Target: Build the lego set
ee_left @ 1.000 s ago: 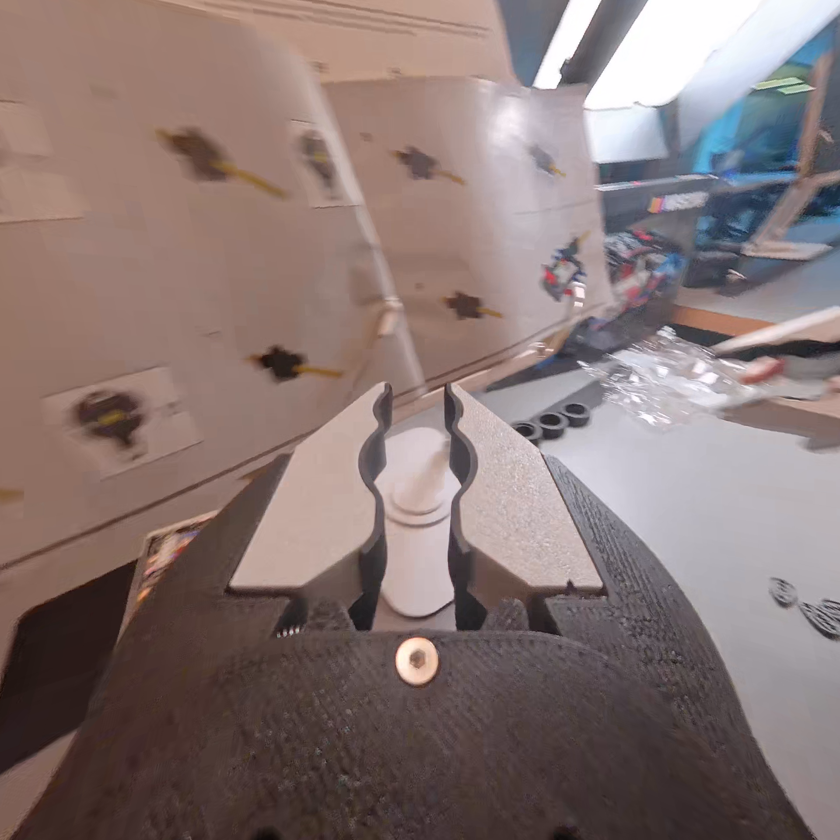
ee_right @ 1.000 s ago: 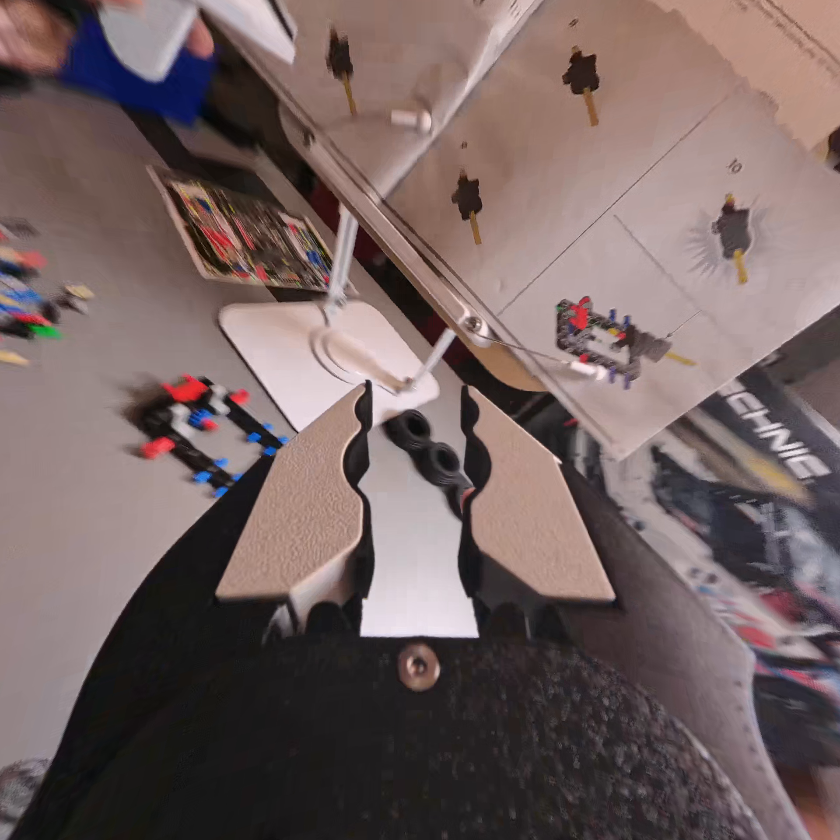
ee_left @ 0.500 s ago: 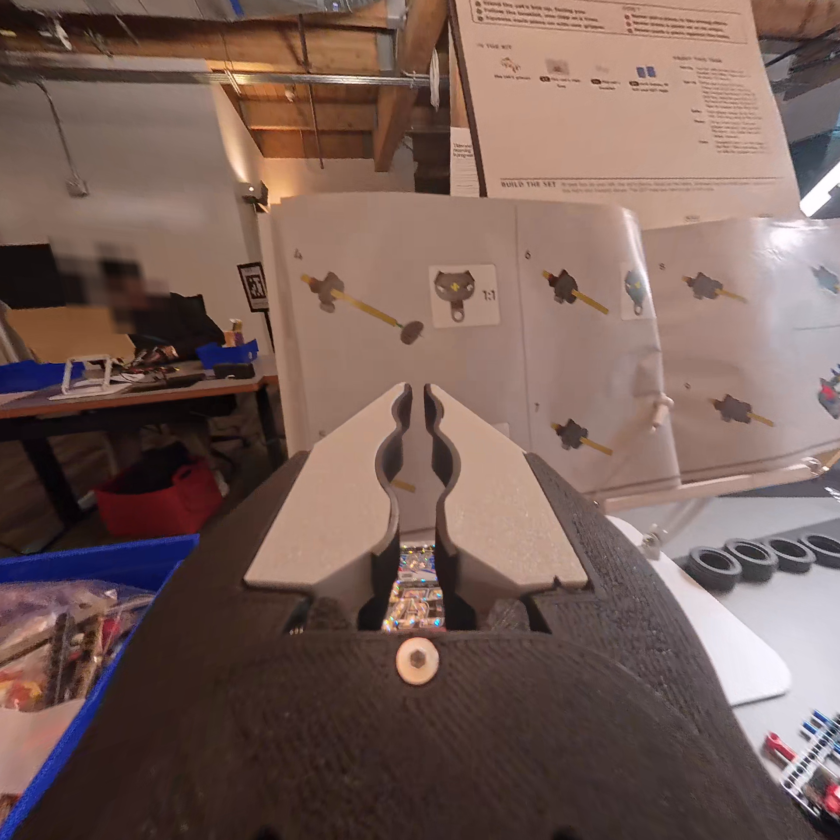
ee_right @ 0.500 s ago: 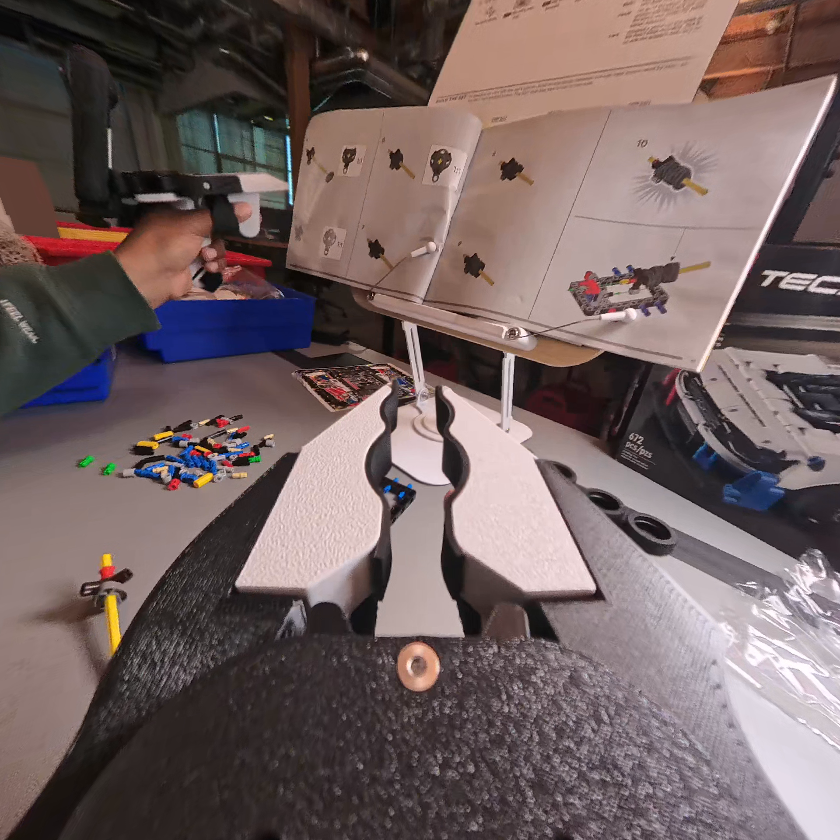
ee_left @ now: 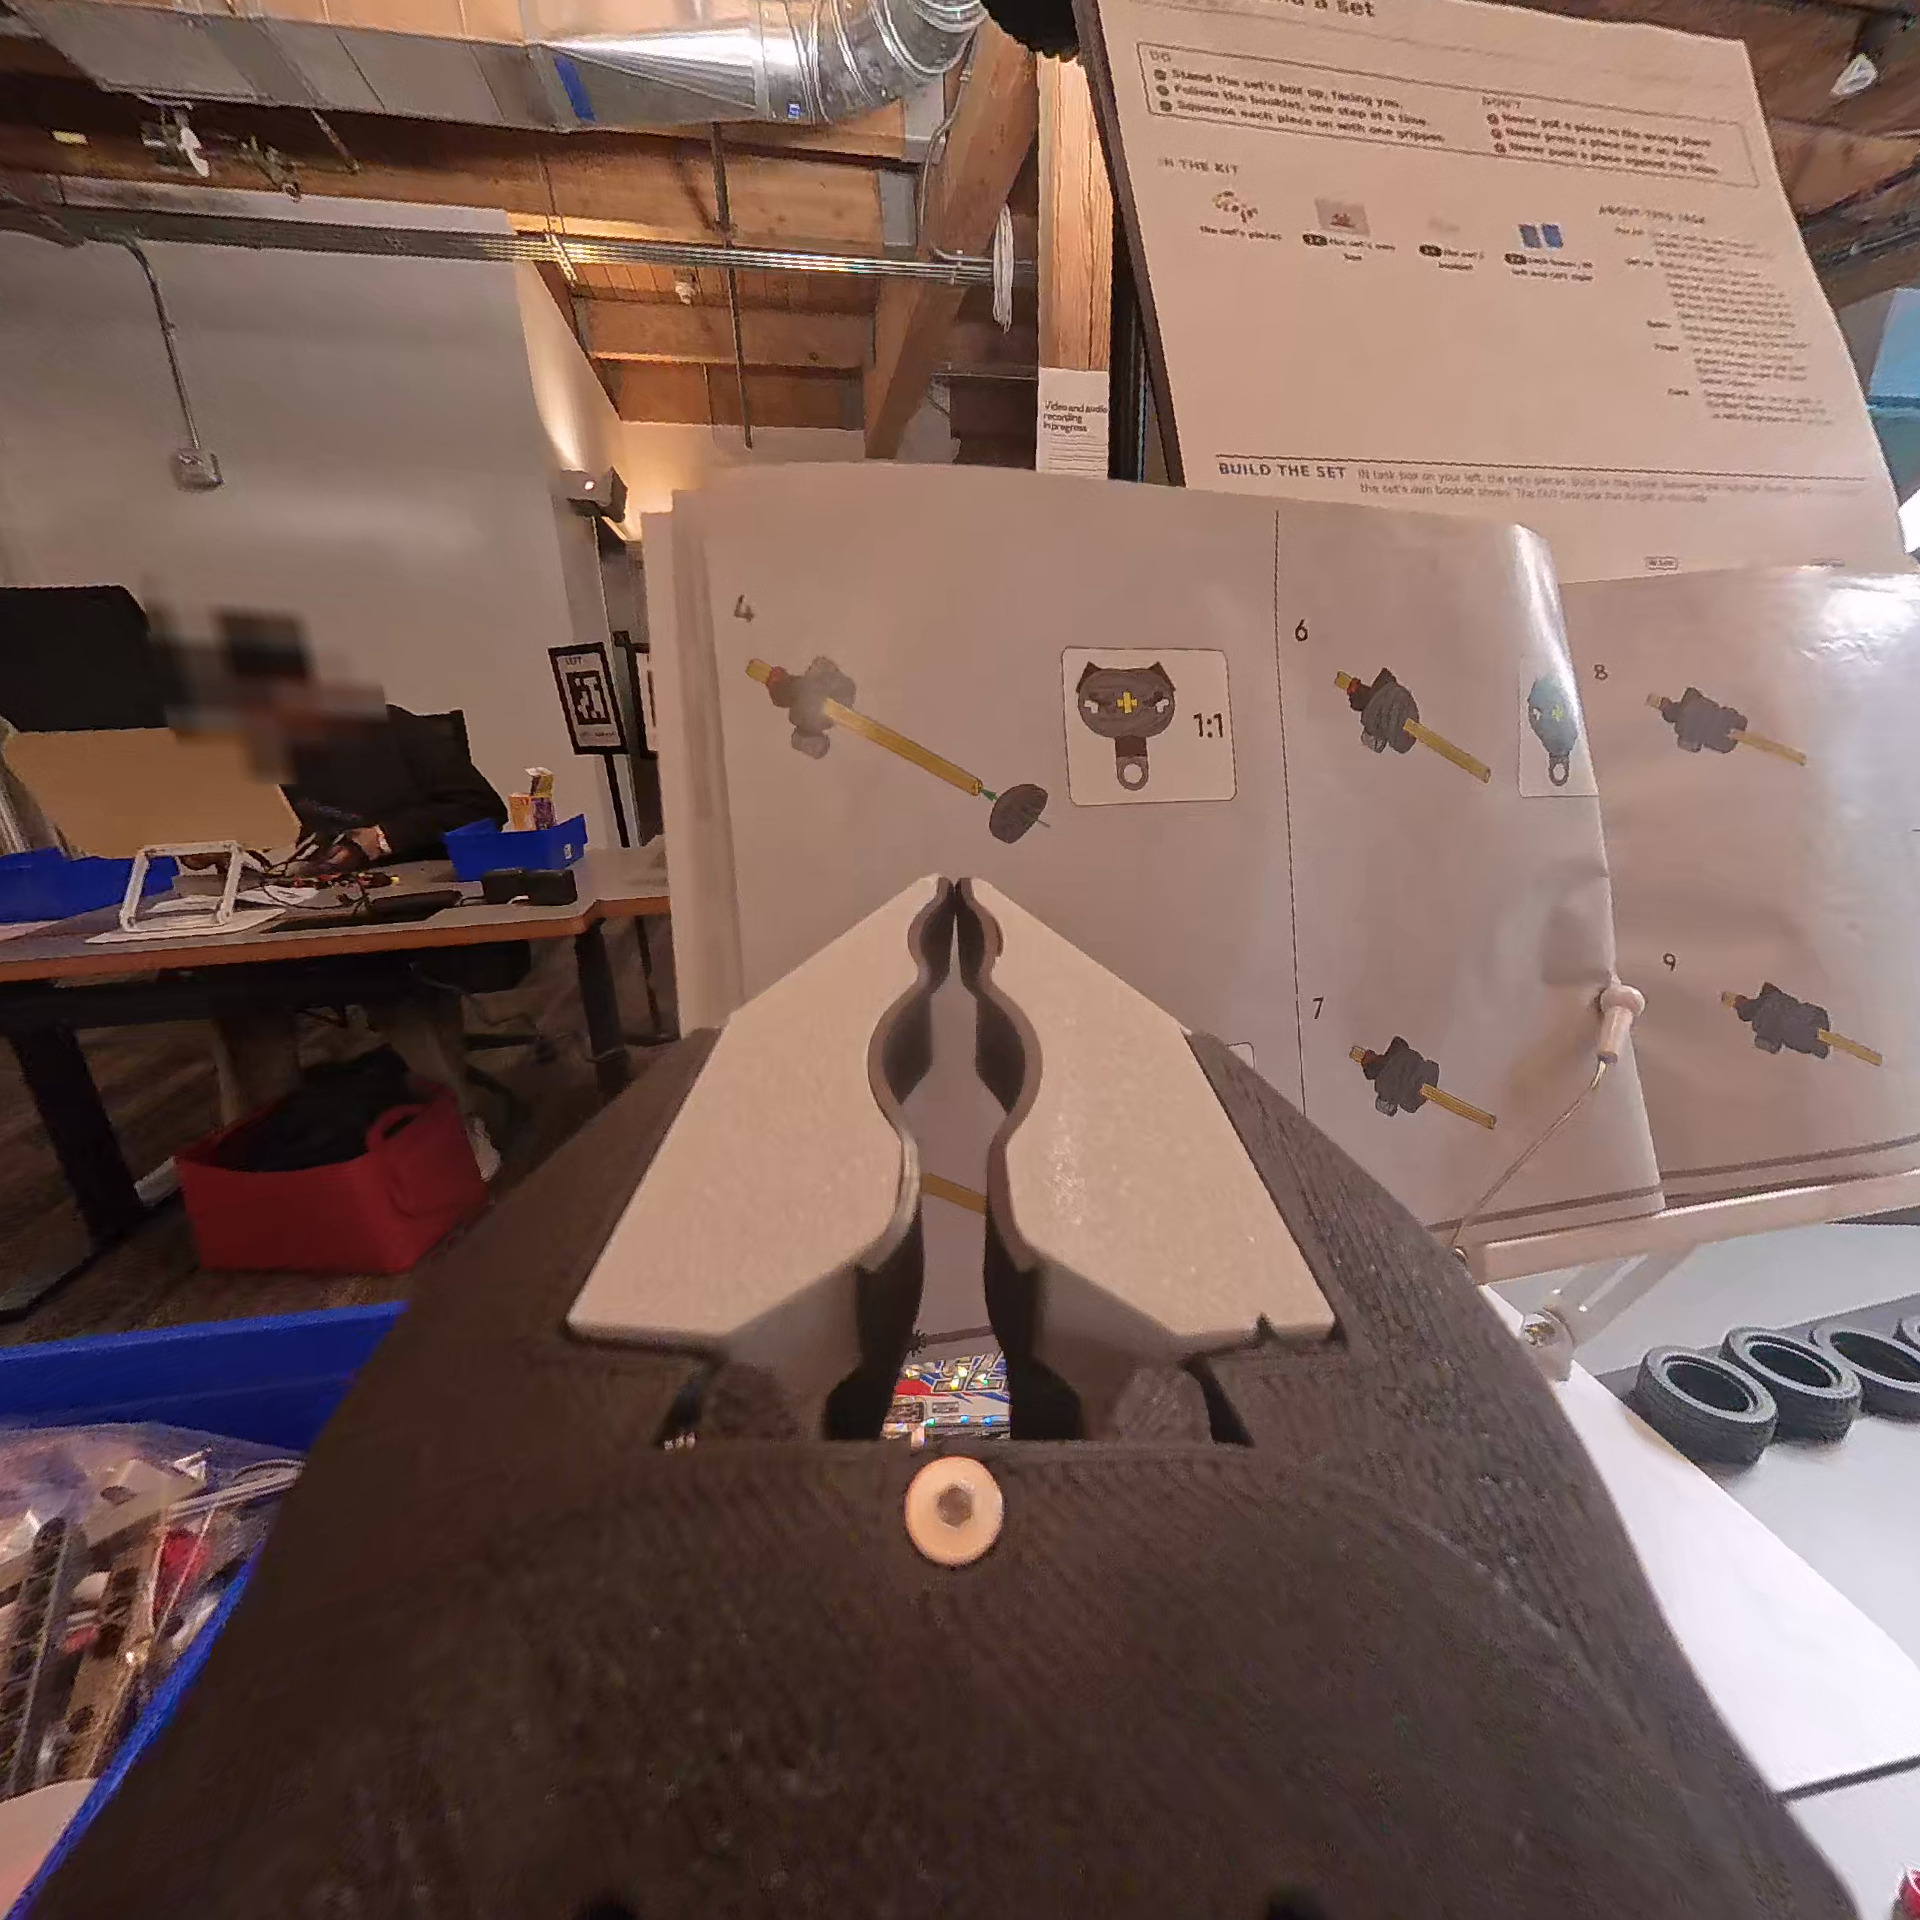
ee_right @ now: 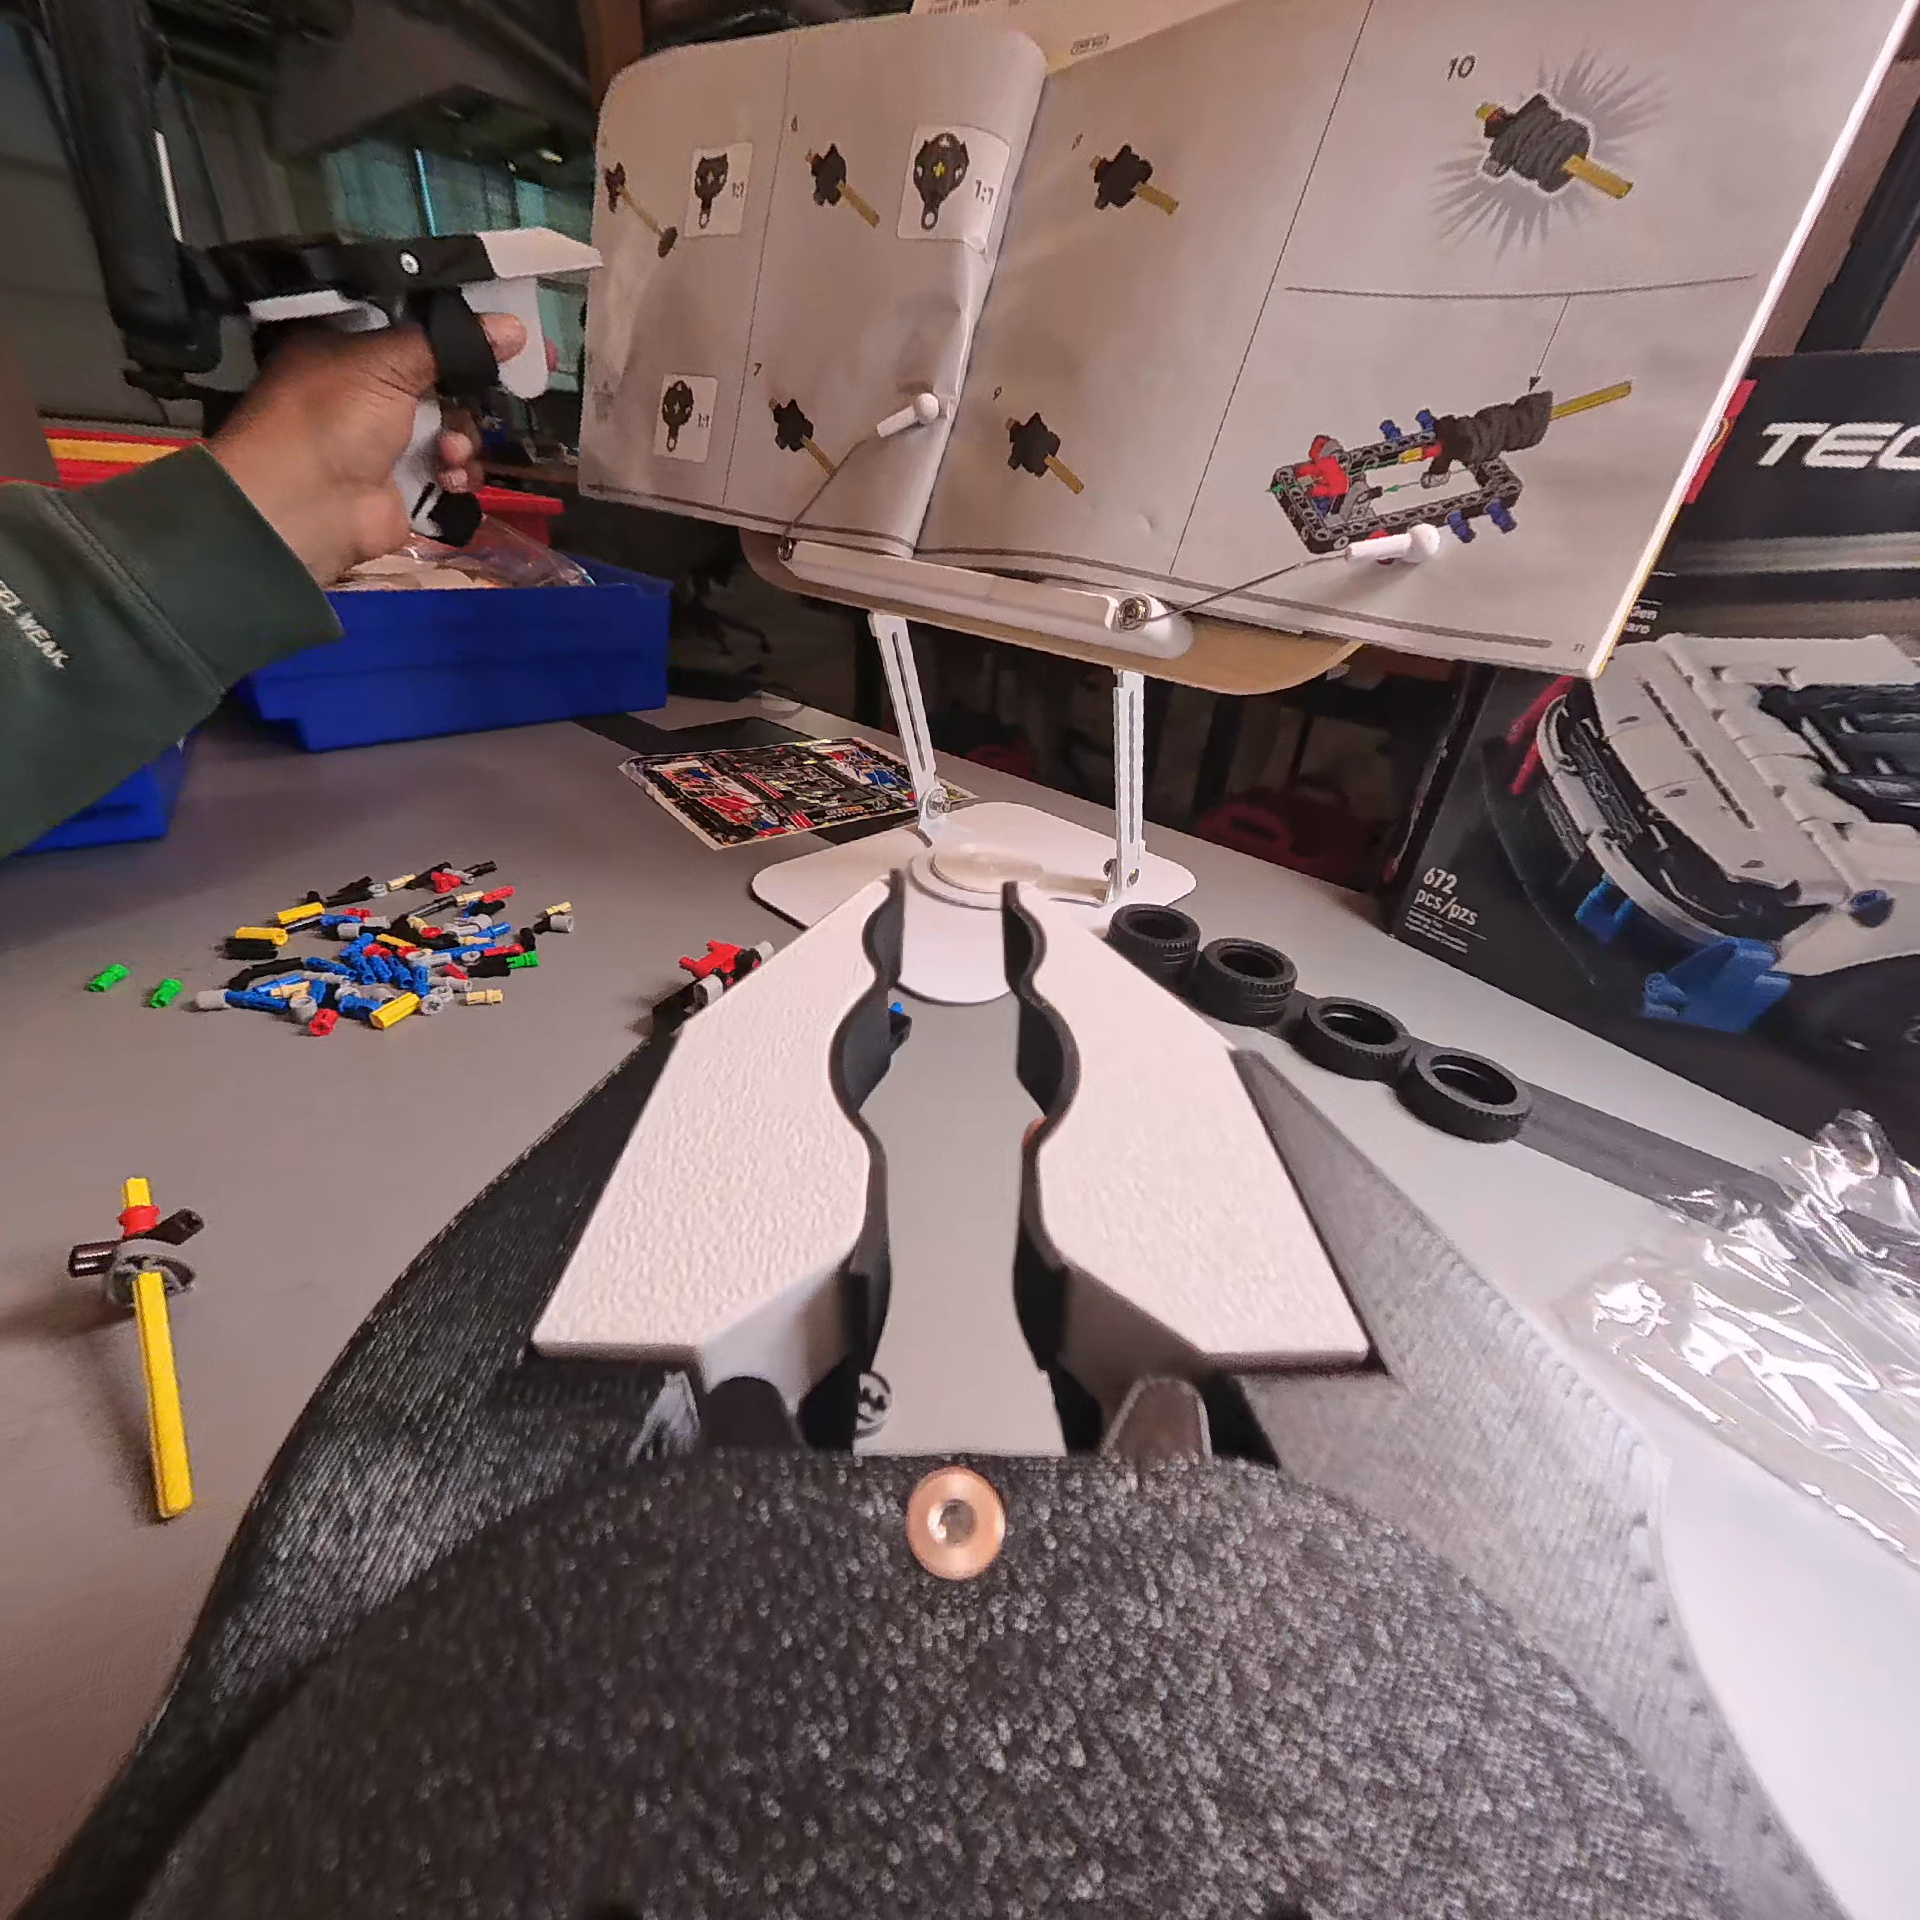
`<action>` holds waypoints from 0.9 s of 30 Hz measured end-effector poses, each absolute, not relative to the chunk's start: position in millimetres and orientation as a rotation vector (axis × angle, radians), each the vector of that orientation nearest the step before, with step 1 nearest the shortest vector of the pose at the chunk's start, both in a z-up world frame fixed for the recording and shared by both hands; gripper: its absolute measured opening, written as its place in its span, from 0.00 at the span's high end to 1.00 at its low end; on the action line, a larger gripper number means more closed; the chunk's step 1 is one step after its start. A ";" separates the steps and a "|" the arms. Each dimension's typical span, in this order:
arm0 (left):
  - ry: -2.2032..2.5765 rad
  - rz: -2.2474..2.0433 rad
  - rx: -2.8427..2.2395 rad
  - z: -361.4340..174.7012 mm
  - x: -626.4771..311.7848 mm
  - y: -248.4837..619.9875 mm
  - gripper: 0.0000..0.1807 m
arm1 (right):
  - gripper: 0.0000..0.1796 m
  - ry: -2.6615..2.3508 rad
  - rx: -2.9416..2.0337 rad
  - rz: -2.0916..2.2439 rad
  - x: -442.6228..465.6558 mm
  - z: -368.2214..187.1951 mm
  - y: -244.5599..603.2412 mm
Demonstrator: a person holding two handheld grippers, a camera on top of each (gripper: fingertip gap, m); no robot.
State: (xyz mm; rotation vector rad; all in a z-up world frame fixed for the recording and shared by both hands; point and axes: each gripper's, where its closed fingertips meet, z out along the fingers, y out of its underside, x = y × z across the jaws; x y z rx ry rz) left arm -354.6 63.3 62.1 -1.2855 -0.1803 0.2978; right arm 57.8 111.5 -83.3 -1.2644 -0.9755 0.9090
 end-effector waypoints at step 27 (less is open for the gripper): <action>-0.034 0.208 -1.316 66.8 -325.9 71.3 0.78 | 0.92 -1.157 -1.285 0.932 42.9 -113.5 92.6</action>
